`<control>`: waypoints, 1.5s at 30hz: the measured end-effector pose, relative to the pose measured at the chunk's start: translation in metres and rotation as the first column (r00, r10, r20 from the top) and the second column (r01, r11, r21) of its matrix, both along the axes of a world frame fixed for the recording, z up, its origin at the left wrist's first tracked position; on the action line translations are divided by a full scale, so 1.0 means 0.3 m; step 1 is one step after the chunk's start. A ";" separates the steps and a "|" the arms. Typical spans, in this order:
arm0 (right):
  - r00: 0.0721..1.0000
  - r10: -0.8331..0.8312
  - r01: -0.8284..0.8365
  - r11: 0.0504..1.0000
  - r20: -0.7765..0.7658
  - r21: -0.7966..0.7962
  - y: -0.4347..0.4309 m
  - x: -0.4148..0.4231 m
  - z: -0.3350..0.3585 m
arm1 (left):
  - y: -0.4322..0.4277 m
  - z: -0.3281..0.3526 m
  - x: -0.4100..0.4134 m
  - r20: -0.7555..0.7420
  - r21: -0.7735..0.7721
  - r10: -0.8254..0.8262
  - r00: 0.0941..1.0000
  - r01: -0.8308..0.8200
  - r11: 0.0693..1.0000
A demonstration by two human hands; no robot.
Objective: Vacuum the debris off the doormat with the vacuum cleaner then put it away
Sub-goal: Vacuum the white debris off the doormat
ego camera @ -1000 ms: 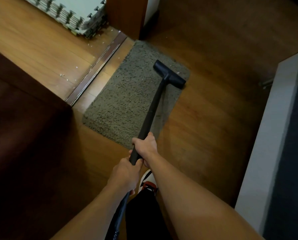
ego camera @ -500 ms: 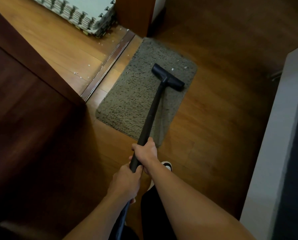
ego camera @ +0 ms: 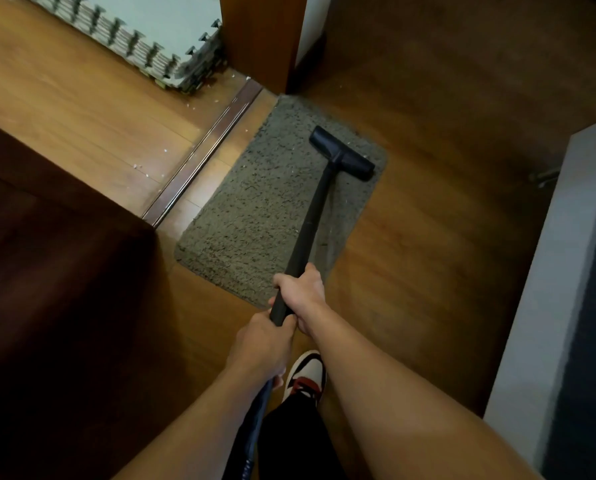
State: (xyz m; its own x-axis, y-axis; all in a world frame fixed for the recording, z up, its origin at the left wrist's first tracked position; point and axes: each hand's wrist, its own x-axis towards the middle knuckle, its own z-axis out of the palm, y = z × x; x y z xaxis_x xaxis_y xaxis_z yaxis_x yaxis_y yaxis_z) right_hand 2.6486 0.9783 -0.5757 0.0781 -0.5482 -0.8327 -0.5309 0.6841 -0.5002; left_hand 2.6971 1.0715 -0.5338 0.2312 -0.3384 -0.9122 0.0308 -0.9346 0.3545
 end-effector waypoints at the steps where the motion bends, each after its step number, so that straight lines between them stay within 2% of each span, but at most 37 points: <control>1: 1.000 -0.001 0.001 1.000 -0.001 -0.001 -0.019 -0.001 0.001 | -0.018 -0.008 0.000 -0.011 -0.008 0.009 1.000 -0.009 1.000; 8: 0.999 0.027 -0.028 0.999 -0.047 -0.024 -0.133 -0.020 -0.036 | -0.112 -0.063 -0.024 -0.096 -0.066 0.091 0.991 -0.098 0.993; 14: 0.998 0.026 -0.028 0.999 -0.063 -0.019 -0.124 -0.019 -0.035 | -0.103 -0.062 -0.029 -0.118 -0.054 0.121 0.986 -0.128 0.990; 23: 0.993 0.087 -0.089 0.996 -0.084 -0.024 0.129 0.051 -0.015 | 0.129 -0.023 0.042 -0.107 0.021 0.128 0.986 -0.126 0.992; 26: 0.997 0.053 -0.054 0.998 -0.062 -0.010 0.233 0.071 -0.003 | 0.230 0.000 0.056 -0.074 0.025 0.118 0.990 -0.116 0.993; 34: 1.000 -0.007 0.007 1.000 -0.007 0.021 0.421 0.079 0.016 | 0.411 0.040 0.081 0.034 0.032 -0.023 0.999 0.022 0.999; 38: 0.997 -0.074 0.073 0.996 0.033 0.053 0.394 0.052 0.026 | 0.381 0.045 0.064 0.018 0.030 -0.068 0.998 0.068 0.997; 45: 0.996 -0.082 0.081 0.996 0.031 0.036 0.184 0.006 0.054 | 0.170 0.070 0.022 -0.036 0.006 -0.020 0.999 0.021 1.000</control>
